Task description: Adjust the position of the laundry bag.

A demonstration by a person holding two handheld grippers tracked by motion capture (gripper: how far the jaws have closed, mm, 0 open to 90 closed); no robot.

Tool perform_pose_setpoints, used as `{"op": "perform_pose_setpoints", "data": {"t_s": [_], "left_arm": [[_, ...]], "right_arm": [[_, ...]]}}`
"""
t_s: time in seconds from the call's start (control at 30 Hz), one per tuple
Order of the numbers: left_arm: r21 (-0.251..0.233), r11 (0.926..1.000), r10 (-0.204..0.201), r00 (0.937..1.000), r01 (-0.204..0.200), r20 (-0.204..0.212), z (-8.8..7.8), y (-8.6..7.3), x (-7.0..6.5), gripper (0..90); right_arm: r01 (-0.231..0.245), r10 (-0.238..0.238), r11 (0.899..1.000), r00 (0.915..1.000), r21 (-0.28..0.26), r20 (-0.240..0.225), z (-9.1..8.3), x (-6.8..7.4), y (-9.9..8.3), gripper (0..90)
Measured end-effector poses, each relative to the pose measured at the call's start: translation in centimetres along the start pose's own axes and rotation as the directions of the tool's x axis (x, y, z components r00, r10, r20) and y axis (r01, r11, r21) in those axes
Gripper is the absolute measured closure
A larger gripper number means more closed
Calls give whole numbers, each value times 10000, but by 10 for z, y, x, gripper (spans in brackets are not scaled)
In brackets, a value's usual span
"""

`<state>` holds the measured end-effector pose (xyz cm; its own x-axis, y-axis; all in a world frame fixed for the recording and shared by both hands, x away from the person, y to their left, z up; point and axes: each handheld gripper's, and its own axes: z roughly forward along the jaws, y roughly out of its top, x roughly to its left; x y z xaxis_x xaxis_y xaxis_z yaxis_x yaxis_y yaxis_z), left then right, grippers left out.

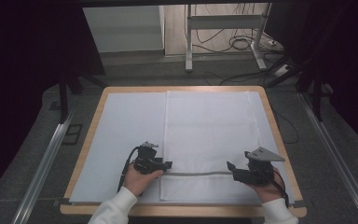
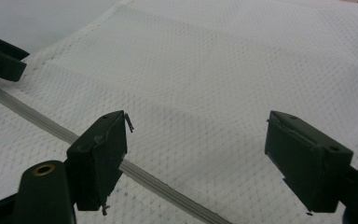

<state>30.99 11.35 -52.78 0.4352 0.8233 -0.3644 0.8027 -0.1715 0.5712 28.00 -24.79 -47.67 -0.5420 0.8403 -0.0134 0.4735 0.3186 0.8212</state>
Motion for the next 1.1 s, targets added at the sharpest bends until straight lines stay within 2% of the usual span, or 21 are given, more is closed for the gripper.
{"op": "perform_pose_setpoints", "data": {"t_s": [0.2, 0.3, 0.4, 0.53, 0.77, 0.9, 1.03, 1.1], "left_arm": [[-145, 9998, 114, 9998, -116, -163, 3, 0, -1, 581], [-208, 9997, 147, 9997, -151, -190, 4, 0, -1, 664], [-230, 9988, 423, 9986, -430, -311, 7, 0, -2, 761], [-238, 9987, 448, 9989, -451, -123, 8, 1, 1, 837], [-361, 9985, 410, 9992, -410, -15, 8, -1, 2, 876], [-439, 9983, 394, 9992, -390, 66, 6, -1, 1, 887], [-461, 9985, 307, 9993, -296, 229, 5, 0, 2, 889], [-452, 9986, 297, 9992, -285, 256, 5, 0, 3, 888]], "right_arm": [[-74, 74, 10000, 10000, -64, 67, -2, -3, 0, 205], [-76, 77, 10000, 9999, -61, 82, -2, -3, 1, 205], [-31, 32, 10000, 10000, -75, 87, -2, -2, 1, 205], [-62, 62, 10000, 9999, -50, 80, -2, -2, 1, 206], [-189, 189, 9998, 9998, 21, 91, 0, -2, 4, 205], [-174, 174, 9998, 9998, 3, -67, -3, -6, 7, 203], [-372, 379, 9983, 9992, 453, -156, -5, -17, 9, 198], [-484, 481, 9960, 9988, 746, 63, -6, -23, 8, 199]]}}
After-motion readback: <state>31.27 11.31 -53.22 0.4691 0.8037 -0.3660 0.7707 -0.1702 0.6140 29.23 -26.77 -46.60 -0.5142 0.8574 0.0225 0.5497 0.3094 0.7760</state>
